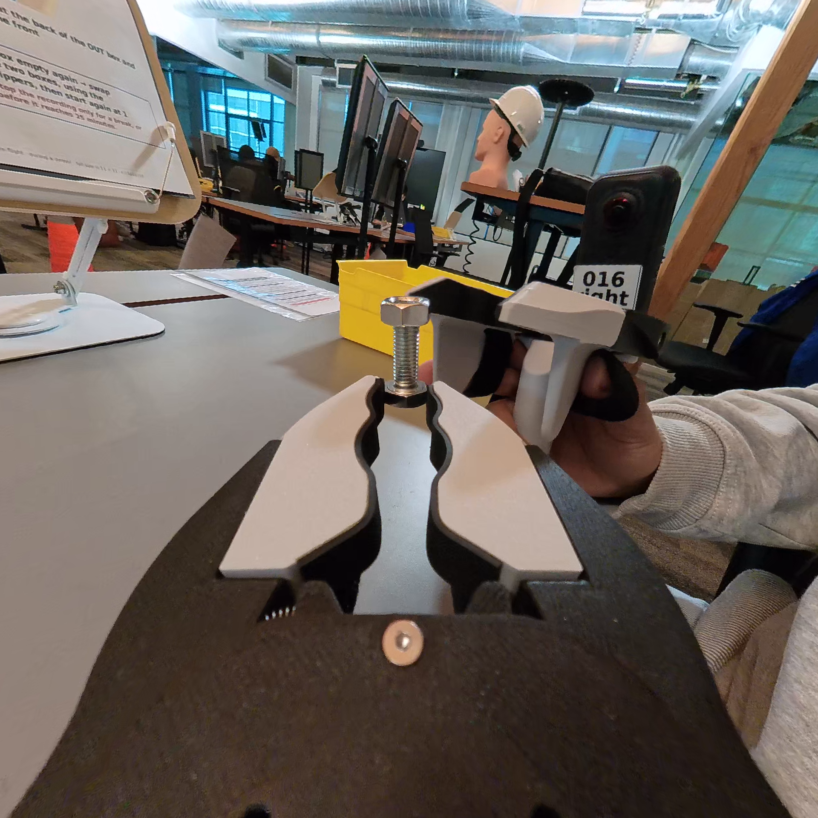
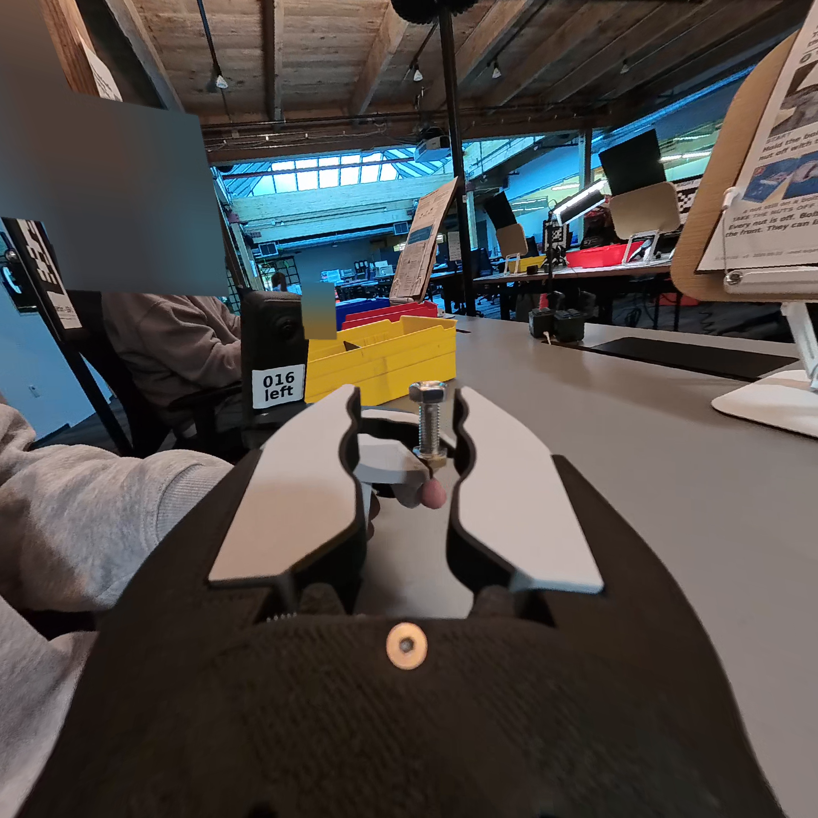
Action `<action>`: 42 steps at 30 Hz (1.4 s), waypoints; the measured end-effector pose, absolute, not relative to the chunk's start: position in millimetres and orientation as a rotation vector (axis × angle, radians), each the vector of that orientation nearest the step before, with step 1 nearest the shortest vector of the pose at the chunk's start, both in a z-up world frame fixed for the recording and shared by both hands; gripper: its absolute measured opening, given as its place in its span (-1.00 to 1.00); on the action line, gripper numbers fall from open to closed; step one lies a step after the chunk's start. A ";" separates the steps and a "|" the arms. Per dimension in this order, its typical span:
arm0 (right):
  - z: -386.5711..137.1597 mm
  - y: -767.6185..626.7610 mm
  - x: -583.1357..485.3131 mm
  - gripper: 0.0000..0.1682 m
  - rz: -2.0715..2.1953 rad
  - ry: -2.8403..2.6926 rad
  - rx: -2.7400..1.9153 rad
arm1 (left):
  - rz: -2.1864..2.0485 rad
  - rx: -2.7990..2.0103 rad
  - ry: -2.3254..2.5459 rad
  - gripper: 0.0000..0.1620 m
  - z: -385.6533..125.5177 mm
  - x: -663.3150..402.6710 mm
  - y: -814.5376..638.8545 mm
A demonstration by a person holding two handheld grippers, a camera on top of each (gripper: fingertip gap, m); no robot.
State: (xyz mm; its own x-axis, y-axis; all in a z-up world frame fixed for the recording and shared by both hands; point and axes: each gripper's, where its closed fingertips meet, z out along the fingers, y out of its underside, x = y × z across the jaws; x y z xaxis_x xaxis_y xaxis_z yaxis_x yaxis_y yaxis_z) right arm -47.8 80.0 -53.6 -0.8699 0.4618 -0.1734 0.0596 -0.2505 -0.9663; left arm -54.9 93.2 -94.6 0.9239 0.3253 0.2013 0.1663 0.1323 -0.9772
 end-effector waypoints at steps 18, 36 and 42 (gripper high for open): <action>-56.9 72.1 -39.9 -0.61 2.230 -1.815 -0.599 | 0.108 -1.439 -0.429 -0.77 -94.9 -57.0 91.8; -57.2 69.9 -35.5 -0.61 2.184 -1.835 -0.551 | 0.115 -1.439 -0.425 -0.77 -94.6 -56.7 91.6; -51.0 78.6 -45.7 -0.32 2.201 -1.710 -0.586 | 0.117 -1.446 -0.417 -0.77 -94.9 -55.5 92.6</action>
State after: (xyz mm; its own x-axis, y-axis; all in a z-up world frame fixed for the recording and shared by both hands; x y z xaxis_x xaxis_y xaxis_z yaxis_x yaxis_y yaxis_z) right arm -45.7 78.6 -51.0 -0.8742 0.4657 -0.1372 0.0177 -0.2517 -0.9677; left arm -55.5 92.6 -94.9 0.9228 0.3258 0.2056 0.1706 0.1329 -0.9763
